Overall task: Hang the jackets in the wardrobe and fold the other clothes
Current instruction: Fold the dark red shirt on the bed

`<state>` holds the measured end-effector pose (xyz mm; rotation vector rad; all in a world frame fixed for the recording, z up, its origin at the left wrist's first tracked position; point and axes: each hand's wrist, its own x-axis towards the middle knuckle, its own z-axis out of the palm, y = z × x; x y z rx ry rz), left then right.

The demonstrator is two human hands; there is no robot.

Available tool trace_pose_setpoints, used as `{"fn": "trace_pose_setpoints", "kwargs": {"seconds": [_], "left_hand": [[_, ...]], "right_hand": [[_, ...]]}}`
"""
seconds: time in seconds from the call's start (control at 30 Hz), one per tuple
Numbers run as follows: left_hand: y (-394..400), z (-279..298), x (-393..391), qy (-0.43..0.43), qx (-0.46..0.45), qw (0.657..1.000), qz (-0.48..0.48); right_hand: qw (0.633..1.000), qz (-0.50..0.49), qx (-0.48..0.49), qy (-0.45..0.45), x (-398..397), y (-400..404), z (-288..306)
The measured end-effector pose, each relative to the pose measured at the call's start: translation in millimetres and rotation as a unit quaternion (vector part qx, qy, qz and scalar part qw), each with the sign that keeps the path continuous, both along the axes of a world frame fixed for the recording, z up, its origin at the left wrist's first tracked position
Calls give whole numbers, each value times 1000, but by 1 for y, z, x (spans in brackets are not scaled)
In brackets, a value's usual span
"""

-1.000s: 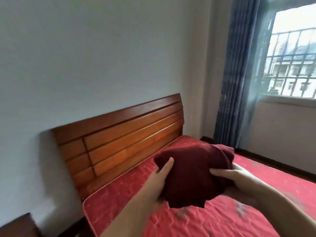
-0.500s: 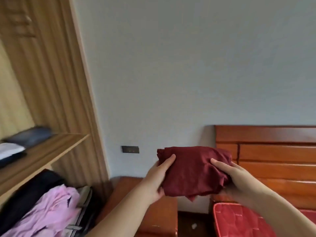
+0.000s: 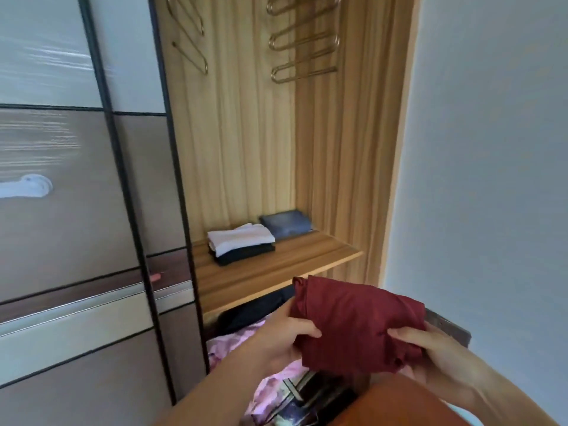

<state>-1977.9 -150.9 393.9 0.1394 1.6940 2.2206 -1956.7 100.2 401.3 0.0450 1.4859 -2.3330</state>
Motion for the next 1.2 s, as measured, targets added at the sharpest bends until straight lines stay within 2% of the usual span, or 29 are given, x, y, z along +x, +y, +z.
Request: {"fn": "trace_pose_setpoints", "kwargs": {"seconds": [0.13, 0.27, 0.43, 0.53, 0.8, 0.93, 1.03, 1.1, 1.17, 1.2], "left_hand": [[-36, -16, -68, -26, -2, 994, 102], [-66, -31, -139, -59, 5, 985, 160], [-98, -43, -215, -103, 24, 957, 272], [-118, -53, -263, -126, -29, 938, 321], [-177, -42, -413, -133, -65, 897, 416], [-218, -20, -481, -125, -73, 869, 473], [-252, -14, -523, -91, -35, 860, 501], [-264, -27, -534, -99, -86, 854, 503], [-271, -52, -532, -118, -262, 838, 464], [-275, -66, -530, -117, -351, 817, 442]], "right_hand": [[1000, -9, 15, 2, -92, -47, -14], [999, -22, 24, -14, -178, -88, -22], [998, -27, 57, -12, -263, -138, -25], [995, -29, 101, 2, -321, -167, -35], [982, 21, 184, 34, -519, -251, -51], [987, 65, 139, 43, -610, -307, -39], [987, 100, 107, 64, -657, -341, -34], [977, 116, 144, 102, -676, -356, -45], [949, 157, 238, 138, -685, -361, -67], [929, 181, 288, 148, -686, -361, -79]]}}
